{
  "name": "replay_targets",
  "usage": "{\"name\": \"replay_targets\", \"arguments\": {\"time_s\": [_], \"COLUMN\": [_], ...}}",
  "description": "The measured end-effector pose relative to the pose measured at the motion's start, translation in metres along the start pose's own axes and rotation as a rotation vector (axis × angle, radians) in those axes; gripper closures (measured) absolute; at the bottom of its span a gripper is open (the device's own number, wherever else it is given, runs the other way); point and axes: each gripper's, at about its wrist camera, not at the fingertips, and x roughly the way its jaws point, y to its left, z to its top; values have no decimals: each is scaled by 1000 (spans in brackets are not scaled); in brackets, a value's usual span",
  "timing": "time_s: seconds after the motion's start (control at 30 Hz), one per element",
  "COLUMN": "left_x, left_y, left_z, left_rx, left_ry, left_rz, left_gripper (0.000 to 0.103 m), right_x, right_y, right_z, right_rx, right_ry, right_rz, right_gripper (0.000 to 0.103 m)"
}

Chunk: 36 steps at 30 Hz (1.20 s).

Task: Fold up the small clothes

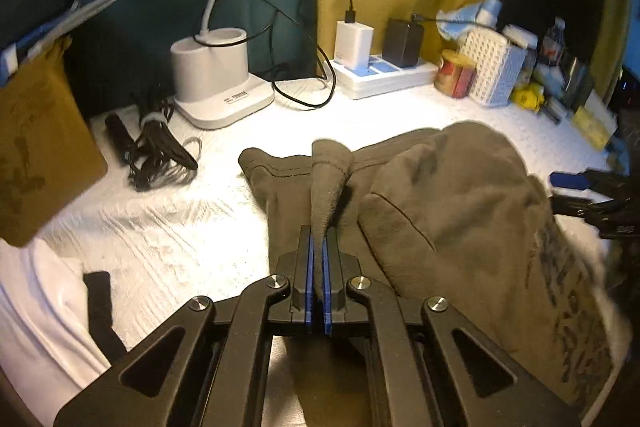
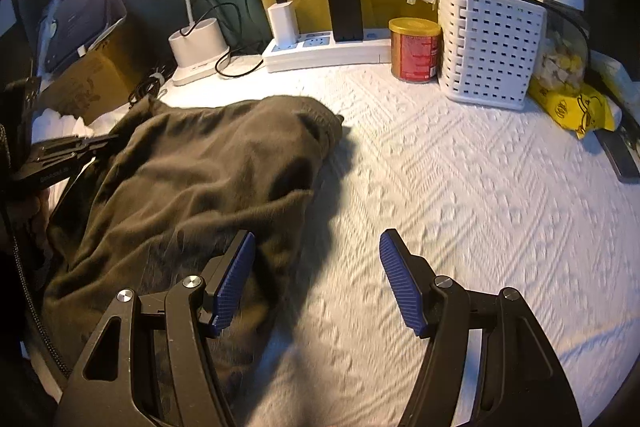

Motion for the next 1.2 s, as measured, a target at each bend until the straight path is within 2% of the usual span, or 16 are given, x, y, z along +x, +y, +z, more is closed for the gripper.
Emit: {"name": "replay_targets", "arguments": {"time_s": [0.13, 0.2, 0.23, 0.27, 0.33, 0.47, 0.5, 0.53, 0.57, 0.63, 0.73, 0.8, 0.87, 0.9, 1.07, 1.2], "left_x": [-3, 0, 2, 4, 6, 16, 21, 24, 29, 37, 37, 32, 27, 26, 25, 20], "left_y": [4, 2, 2, 1, 1, 1, 0, 0, -1, -2, -5, -3, 4, 7, 25, 31], "left_z": [3, 5, 5, 6, 8, 15, 16, 17, 18, 17, 18, 21, 28, 31, 44, 45], "left_rx": [-24, -16, -9, 2, 4, 35, 42, 48, 60, 75, 101, 102, 83, 76, 45, -3], "left_ry": [-12, -6, -4, -1, -12, -26, -18, -8, 7, 44, 36, 6, -24, -33, -66, -58], "left_rz": [13, 14, 18, 18, 10, -24, -28, -29, -33, -36, -19, 6, 24, 29, 67, 64], "left_gripper": [99, 93, 78, 54, 37, 37, 38, 45, 70, 101, 103, 103, 103, 103, 103, 103], "right_x": [4, 6, 7, 8, 10, 16, 18, 20, 23, 30, 43, 55, 64, 66, 58, 70], "right_y": [-3, -6, -7, -9, -12, -16, -16, -16, -17, -19, -23, -26, -25, -24, -19, -11], "right_z": [10, 15, 17, 20, 25, 35, 38, 41, 44, 49, 55, 57, 59, 63, 86, 89], "right_rx": [7, 13, 16, 21, 33, 42, 43, 48, 53, 68, 109, 146, 159, 148, 96, 39], "right_ry": [-8, -13, -15, -17, -20, -23, -27, -27, -27, -20, 14, 43, 62, 53, -24, -11], "right_rz": [-7, -8, -8, -7, 2, 18, 24, 34, 45, 72, 122, 175, 199, 190, 180, 126], "right_gripper": [35, 35, 35, 35, 35, 35, 35, 35, 38, 42, 52, 70, 76, 88, 90, 90]}}
